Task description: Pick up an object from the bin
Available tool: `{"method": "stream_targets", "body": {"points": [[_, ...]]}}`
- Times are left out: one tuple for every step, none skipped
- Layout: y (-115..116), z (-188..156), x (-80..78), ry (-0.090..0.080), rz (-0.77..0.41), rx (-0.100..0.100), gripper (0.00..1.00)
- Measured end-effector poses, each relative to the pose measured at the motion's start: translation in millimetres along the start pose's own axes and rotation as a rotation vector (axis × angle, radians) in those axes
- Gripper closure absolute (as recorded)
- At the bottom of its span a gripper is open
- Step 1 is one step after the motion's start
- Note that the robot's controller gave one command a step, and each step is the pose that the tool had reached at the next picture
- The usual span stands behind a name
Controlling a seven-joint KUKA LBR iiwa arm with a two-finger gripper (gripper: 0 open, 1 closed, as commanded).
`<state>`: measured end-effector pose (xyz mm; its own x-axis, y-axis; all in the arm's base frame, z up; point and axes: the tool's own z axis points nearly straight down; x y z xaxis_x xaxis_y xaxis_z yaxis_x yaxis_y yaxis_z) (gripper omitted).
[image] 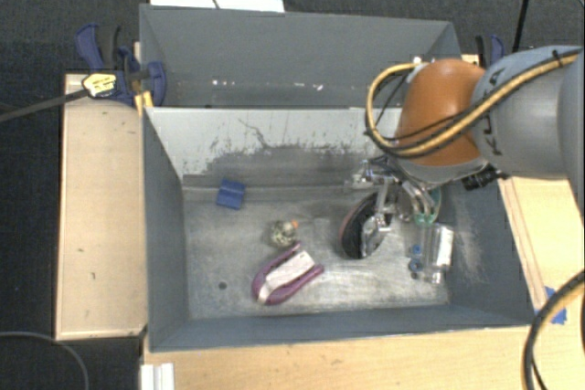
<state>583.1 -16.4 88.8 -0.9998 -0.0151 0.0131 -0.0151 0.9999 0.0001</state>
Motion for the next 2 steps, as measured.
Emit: {"method": "stream_targets", "body": {"points": [[0,-5,-2.8,-0.013,-0.001,-0.001,1.00],[3,-129,6.0,-0.023,0.023,0.000,1.00]]}}
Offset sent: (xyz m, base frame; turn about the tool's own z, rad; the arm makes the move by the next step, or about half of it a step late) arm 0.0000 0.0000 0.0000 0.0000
